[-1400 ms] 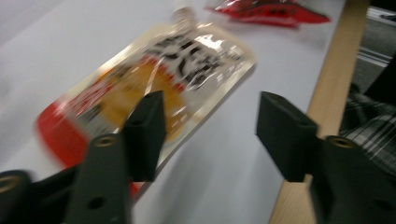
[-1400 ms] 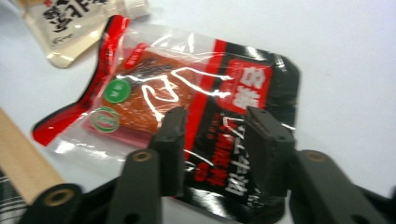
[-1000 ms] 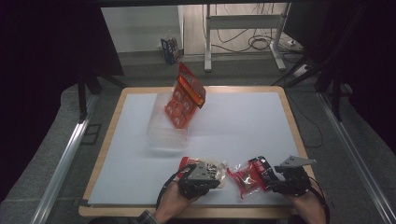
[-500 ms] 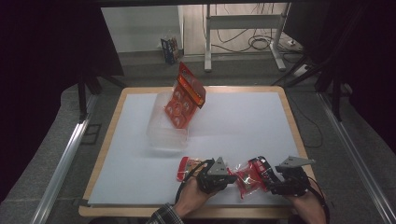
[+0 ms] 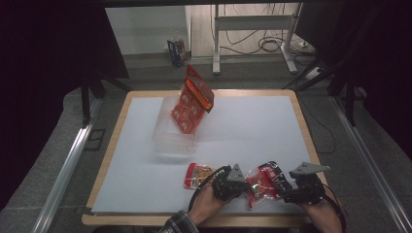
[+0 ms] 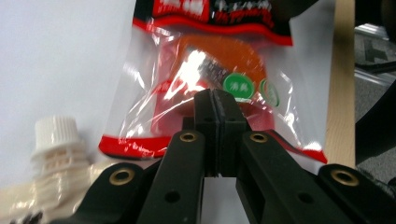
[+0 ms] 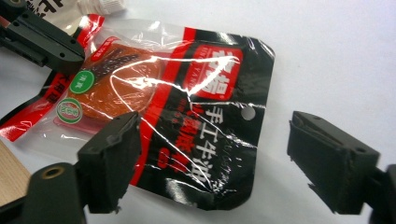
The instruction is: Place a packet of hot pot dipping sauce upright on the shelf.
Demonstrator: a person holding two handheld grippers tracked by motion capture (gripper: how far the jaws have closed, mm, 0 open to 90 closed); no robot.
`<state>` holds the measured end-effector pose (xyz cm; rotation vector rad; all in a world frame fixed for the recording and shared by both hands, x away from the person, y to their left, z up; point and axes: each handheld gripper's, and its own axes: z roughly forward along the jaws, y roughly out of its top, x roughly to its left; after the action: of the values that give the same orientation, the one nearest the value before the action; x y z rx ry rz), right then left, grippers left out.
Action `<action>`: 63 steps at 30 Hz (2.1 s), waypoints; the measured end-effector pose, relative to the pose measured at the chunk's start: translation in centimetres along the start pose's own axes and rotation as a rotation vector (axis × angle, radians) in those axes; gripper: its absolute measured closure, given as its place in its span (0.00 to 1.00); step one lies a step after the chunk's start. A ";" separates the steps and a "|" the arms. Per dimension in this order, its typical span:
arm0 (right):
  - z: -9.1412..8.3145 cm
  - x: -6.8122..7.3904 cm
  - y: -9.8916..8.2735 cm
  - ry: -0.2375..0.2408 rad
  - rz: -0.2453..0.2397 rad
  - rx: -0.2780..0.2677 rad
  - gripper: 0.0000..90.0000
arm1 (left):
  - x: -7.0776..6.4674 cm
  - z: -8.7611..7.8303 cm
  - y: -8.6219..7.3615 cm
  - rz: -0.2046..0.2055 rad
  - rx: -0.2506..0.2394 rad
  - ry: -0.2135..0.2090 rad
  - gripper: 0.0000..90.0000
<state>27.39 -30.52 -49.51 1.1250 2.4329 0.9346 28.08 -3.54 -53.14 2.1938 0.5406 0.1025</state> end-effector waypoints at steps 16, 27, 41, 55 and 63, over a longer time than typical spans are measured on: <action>0.8 0.3 0.2 0.095 0.057 0.015 0.05 | -0.2 0.0 -0.6 0.014 0.047 0.018 1.00; 2.4 0.7 1.2 0.265 0.111 0.038 0.13 | 0.0 0.0 -0.7 -0.002 0.045 0.004 1.00; 3.0 2.0 2.8 0.361 0.123 0.031 0.55 | 0.1 -0.1 -0.7 -0.001 0.048 0.000 1.00; 1.6 2.6 4.4 0.368 0.124 -0.012 0.76 | 0.0 -2.5 -1.0 0.022 -0.003 0.033 0.60; 0.6 2.5 5.9 0.329 0.085 -0.058 0.76 | -0.6 -4.4 -2.2 0.027 -0.023 0.045 0.39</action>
<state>29.39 -25.49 -45.99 1.1386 2.6063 1.2989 25.65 0.61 -51.94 2.1808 0.5322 0.1718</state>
